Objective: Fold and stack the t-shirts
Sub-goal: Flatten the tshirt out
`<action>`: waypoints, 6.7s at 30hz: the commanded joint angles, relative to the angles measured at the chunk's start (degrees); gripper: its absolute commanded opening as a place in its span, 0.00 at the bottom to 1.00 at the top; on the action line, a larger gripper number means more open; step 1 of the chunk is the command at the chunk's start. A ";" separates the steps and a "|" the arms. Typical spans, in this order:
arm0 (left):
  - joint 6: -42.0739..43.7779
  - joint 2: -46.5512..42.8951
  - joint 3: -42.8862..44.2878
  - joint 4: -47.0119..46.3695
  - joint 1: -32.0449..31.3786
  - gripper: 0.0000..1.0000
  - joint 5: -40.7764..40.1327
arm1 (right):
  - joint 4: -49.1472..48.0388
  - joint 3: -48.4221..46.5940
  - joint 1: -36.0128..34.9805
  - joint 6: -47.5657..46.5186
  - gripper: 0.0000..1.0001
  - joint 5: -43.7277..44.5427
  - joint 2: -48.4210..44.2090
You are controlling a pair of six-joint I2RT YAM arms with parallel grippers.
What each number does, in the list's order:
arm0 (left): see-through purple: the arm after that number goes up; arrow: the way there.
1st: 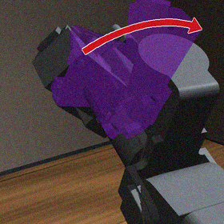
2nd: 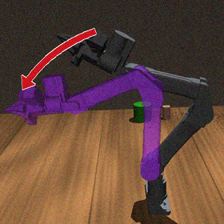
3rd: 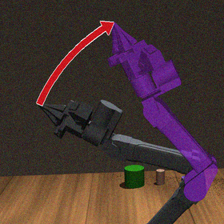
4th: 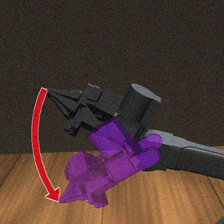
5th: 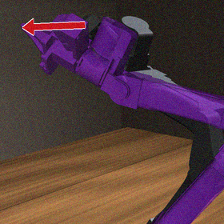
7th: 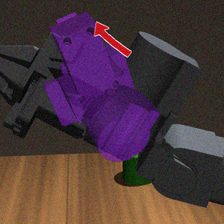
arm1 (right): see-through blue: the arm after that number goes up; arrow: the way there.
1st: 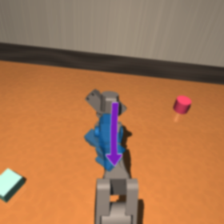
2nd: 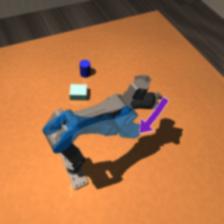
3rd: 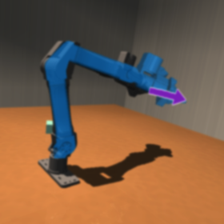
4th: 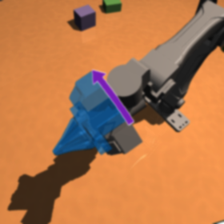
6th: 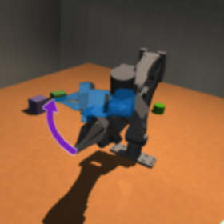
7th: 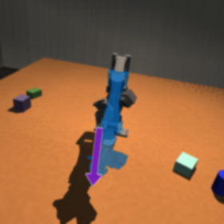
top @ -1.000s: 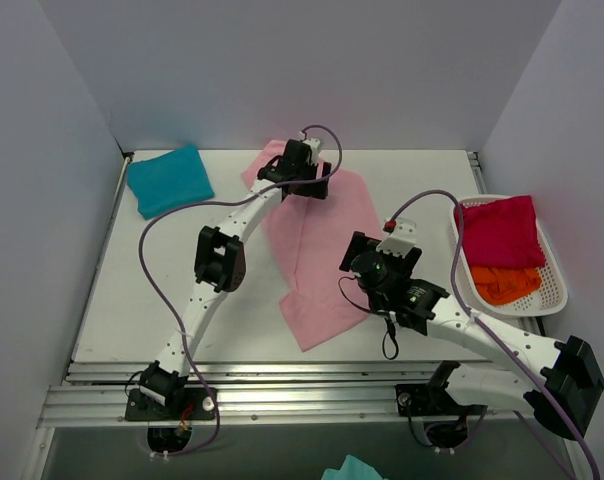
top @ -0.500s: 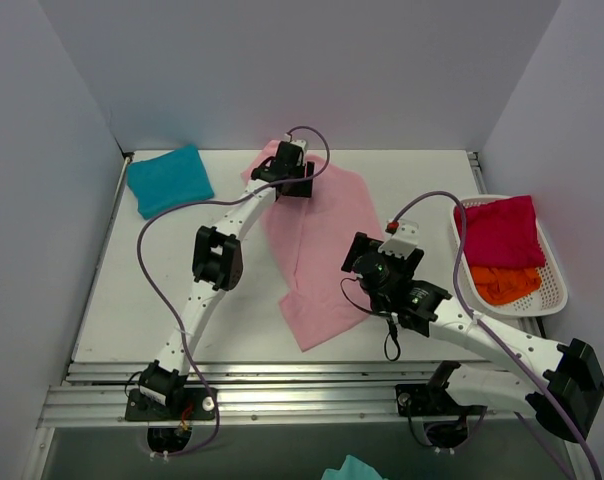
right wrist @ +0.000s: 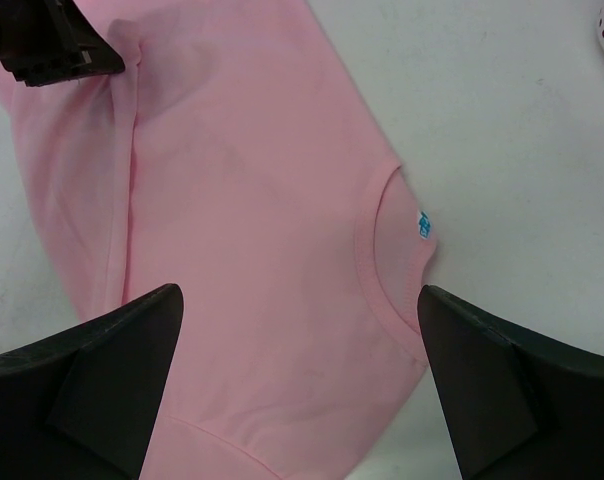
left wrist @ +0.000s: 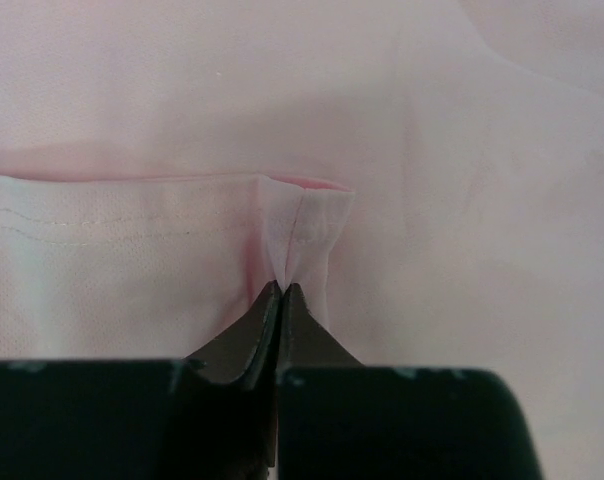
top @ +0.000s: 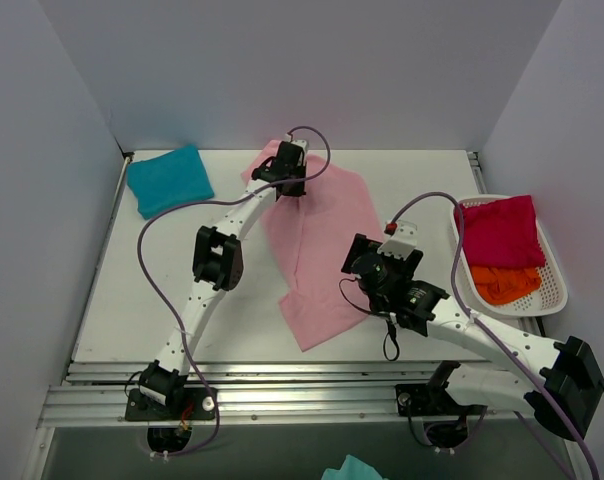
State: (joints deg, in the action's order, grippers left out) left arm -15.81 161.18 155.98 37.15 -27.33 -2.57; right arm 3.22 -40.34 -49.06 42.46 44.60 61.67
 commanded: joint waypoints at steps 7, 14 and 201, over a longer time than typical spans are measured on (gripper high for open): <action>0.17 -7.78 -7.95 -5.14 0.26 0.02 -0.51 | 0.02 0.17 0.54 1.05 1.00 1.72 0.47; -1.68 -28.71 -33.88 -19.11 4.47 0.02 0.72 | -6.83 -0.53 -0.68 -5.45 1.00 -13.47 1.95; -14.68 -56.50 -71.86 -42.79 18.20 0.94 -14.21 | -34.79 -36.49 32.62 -4.94 0.94 -19.99 50.66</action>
State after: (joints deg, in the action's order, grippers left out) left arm -32.45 104.44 88.60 -8.88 -7.70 -13.98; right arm -33.71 -80.90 -16.71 31.99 26.26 111.53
